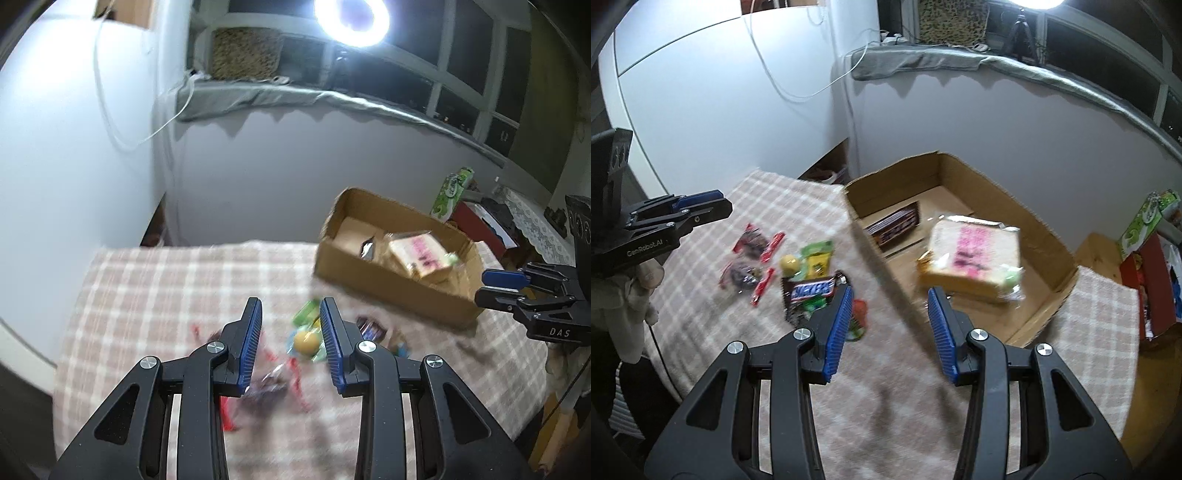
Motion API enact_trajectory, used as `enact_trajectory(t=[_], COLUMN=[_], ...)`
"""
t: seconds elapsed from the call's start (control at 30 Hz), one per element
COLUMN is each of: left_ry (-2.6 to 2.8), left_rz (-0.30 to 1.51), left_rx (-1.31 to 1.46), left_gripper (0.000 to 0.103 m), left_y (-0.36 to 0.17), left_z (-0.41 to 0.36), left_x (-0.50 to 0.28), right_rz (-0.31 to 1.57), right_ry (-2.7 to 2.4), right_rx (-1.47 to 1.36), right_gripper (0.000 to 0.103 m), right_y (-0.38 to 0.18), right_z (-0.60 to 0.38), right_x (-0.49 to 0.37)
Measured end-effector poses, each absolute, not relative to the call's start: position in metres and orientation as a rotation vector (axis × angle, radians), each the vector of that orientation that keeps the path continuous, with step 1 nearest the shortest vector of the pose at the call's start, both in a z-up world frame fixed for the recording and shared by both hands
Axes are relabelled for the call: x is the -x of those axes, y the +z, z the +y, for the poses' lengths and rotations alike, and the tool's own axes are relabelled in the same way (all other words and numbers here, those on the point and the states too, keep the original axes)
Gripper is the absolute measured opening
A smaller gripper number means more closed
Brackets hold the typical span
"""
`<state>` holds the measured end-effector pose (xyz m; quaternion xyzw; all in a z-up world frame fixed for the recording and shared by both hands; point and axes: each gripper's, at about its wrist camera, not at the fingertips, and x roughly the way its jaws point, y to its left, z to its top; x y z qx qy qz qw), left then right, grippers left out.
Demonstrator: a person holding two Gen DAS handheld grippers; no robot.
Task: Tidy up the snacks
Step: 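Move the left tool back over the red-wrapped pastry packets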
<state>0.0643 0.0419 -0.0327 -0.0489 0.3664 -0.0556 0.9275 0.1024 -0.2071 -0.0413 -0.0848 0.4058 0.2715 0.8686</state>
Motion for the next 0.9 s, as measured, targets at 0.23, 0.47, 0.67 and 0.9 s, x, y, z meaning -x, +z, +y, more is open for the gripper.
enact_trajectory(t=[0.23,0.47,0.67,0.9], left_ry=[-0.1,-0.12,-0.139,-0.154], left_rz=[0.8,0.843,0.879,0.912], left_rx=[0.155,0.161,0.155,0.154], left_gripper=[0.031,0.031,0.031,0.036], left_y=[-0.056,-0.074,-0.086,-0.094], left_z=[0.065,0.07,0.07,0.071], left_x=[-0.043,-0.035,-0.043,-0.056], right_rz=[0.902,0.949,0.984,1.014], right_ry=[0.599,0.621,0.63,0.618], right_rx=[0.168,0.153,0.156,0.14], right_gripper=[0.044,0.044,0.044,0.044], right_y=[-0.06,-0.08,-0.098,-0.113], right_z=[-0.195,-0.187,-0.176,-0.166], right_x=[-0.096,-0.092,-0.092,-0.103])
